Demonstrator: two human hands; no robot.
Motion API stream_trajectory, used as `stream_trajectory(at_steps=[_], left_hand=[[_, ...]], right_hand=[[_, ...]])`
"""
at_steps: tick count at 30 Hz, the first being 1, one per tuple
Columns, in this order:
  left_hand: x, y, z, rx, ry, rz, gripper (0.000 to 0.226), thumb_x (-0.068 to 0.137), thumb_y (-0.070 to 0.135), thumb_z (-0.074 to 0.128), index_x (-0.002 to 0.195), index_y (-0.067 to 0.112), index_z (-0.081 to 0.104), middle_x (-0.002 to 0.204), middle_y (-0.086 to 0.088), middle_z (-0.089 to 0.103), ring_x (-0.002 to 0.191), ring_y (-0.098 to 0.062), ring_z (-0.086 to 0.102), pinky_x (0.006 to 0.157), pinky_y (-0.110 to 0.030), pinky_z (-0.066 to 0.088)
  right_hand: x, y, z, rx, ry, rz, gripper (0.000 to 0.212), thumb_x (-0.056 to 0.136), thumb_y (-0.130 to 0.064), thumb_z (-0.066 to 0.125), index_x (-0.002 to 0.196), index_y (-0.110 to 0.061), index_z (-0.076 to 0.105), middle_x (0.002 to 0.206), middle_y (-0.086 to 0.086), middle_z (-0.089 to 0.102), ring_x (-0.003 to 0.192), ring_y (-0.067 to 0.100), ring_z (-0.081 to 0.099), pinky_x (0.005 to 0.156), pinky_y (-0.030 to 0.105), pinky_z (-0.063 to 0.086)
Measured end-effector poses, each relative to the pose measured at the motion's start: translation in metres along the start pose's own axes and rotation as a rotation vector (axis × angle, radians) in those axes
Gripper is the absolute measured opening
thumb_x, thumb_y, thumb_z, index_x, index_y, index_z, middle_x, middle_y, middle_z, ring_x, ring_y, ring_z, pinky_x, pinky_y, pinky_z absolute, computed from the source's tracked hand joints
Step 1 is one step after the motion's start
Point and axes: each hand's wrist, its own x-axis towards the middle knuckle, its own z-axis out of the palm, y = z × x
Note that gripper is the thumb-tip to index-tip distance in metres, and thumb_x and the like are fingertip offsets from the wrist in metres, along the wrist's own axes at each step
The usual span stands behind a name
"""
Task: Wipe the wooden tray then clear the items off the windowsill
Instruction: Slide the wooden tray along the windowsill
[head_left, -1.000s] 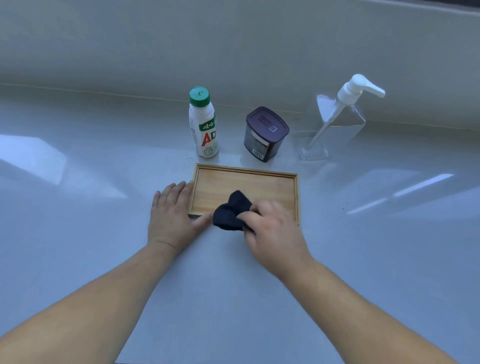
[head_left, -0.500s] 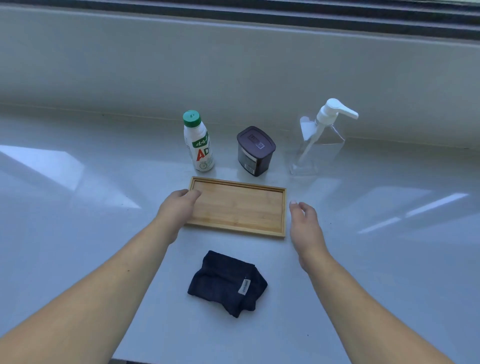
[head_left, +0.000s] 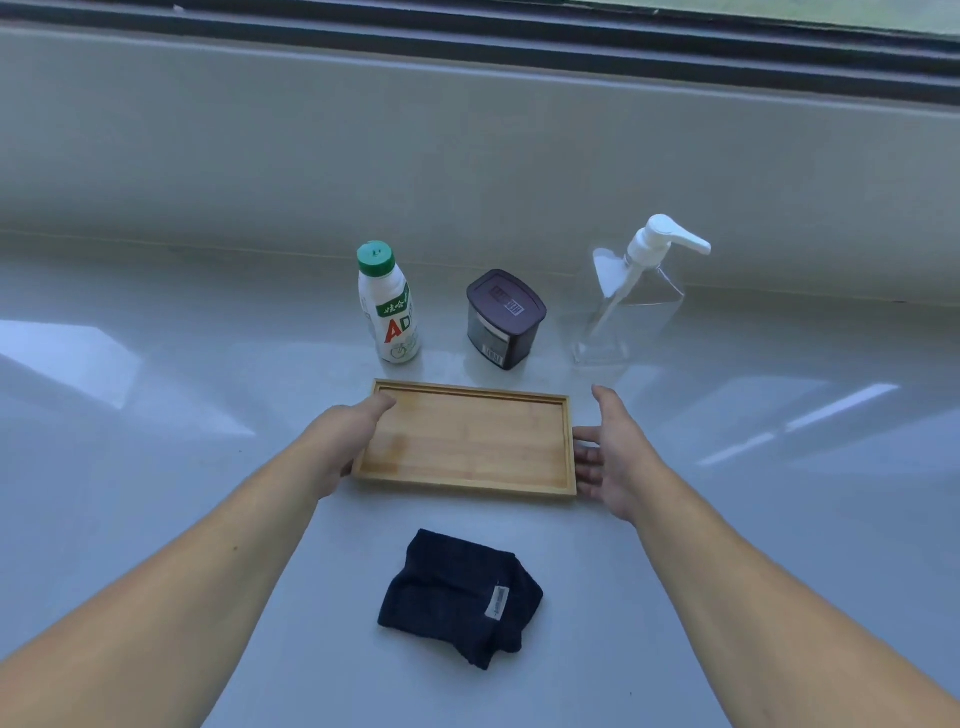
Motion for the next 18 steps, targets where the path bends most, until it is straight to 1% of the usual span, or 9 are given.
stream_trajectory(at_steps=[2, 4, 5, 7, 10, 12, 14, 16, 18], left_hand=[[-0.004, -0.003, 0.002, -0.007, -0.024, -0.005, 0.08, 0.077, 0.075, 0.063, 0.136, 0.021, 0.052, 0.12, -0.002, 0.062, 0.109, -0.029, 0.061, 0.105, -0.047, 0.05], [-0.01, -0.006, 0.005, -0.02, -0.045, 0.0, 0.077, 0.079, 0.074, 0.061, 0.134, 0.02, 0.053, 0.115, 0.0, 0.061, 0.107, -0.028, 0.061, 0.1, -0.045, 0.052], [-0.014, -0.007, 0.008, -0.028, -0.061, 0.002, 0.077, 0.081, 0.073, 0.061, 0.135, 0.019, 0.053, 0.118, -0.002, 0.061, 0.111, -0.03, 0.061, 0.1, -0.045, 0.052], [-0.02, -0.007, 0.019, -0.049, -0.104, 0.009, 0.079, 0.082, 0.071, 0.06, 0.142, 0.02, 0.051, 0.131, -0.006, 0.06, 0.118, -0.032, 0.059, 0.099, -0.044, 0.051], [-0.036, -0.004, 0.043, -0.075, -0.163, 0.006, 0.082, 0.083, 0.069, 0.061, 0.147, 0.018, 0.049, 0.142, -0.009, 0.057, 0.121, -0.032, 0.059, 0.098, -0.045, 0.051], [-0.045, 0.001, 0.059, -0.078, -0.18, 0.029, 0.074, 0.085, 0.066, 0.06, 0.142, 0.019, 0.053, 0.141, -0.008, 0.058, 0.119, -0.029, 0.06, 0.093, -0.044, 0.053], [-0.058, 0.011, 0.082, -0.069, -0.209, 0.062, 0.067, 0.086, 0.063, 0.059, 0.136, 0.02, 0.057, 0.137, -0.005, 0.06, 0.117, -0.026, 0.06, 0.09, -0.043, 0.054], [-0.071, 0.022, 0.106, -0.051, -0.234, 0.083, 0.063, 0.083, 0.064, 0.059, 0.129, 0.022, 0.062, 0.13, -0.003, 0.063, 0.115, -0.024, 0.062, 0.088, -0.042, 0.055], [-0.083, 0.035, 0.13, -0.039, -0.265, 0.103, 0.061, 0.078, 0.066, 0.058, 0.122, 0.024, 0.064, 0.124, -0.001, 0.066, 0.112, -0.023, 0.064, 0.087, -0.042, 0.055]], right_hand=[[-0.004, 0.004, 0.0, -0.01, 0.014, -0.016, 0.077, 0.084, -0.079, 0.046, 0.11, -0.01, 0.068, 0.073, 0.004, 0.074, 0.077, 0.027, 0.069, 0.075, 0.038, 0.057], [-0.009, 0.007, -0.006, -0.015, 0.025, -0.032, 0.075, 0.086, -0.079, 0.044, 0.109, -0.012, 0.068, 0.08, 0.007, 0.073, 0.08, 0.028, 0.069, 0.078, 0.039, 0.057], [-0.011, 0.008, -0.01, -0.015, 0.035, -0.045, 0.074, 0.087, -0.079, 0.043, 0.108, -0.013, 0.068, 0.08, 0.006, 0.076, 0.079, 0.027, 0.073, 0.078, 0.04, 0.058], [-0.016, 0.006, -0.024, -0.025, 0.07, -0.076, 0.073, 0.087, -0.08, 0.042, 0.108, -0.015, 0.068, 0.073, 0.001, 0.08, 0.069, 0.022, 0.078, 0.07, 0.038, 0.057], [-0.024, 0.002, -0.052, -0.044, 0.129, -0.119, 0.073, 0.086, -0.081, 0.04, 0.107, -0.018, 0.069, 0.064, -0.004, 0.077, 0.059, 0.015, 0.076, 0.066, 0.035, 0.052], [-0.029, 0.0, -0.071, -0.051, 0.147, -0.131, 0.074, 0.086, -0.082, 0.039, 0.106, -0.018, 0.07, 0.06, -0.006, 0.075, 0.056, 0.013, 0.075, 0.066, 0.035, 0.052], [-0.035, -0.001, -0.097, -0.048, 0.167, -0.129, 0.076, 0.086, -0.083, 0.039, 0.106, -0.017, 0.07, 0.063, -0.003, 0.075, 0.062, 0.016, 0.075, 0.067, 0.035, 0.051], [-0.041, -0.002, -0.125, -0.039, 0.186, -0.125, 0.078, 0.086, -0.083, 0.038, 0.109, -0.016, 0.071, 0.079, 0.003, 0.077, 0.077, 0.023, 0.074, 0.069, 0.036, 0.051], [-0.043, -0.005, -0.152, -0.03, 0.204, -0.123, 0.078, 0.087, -0.083, 0.038, 0.109, -0.016, 0.071, 0.084, 0.005, 0.076, 0.082, 0.025, 0.072, 0.071, 0.037, 0.051]])
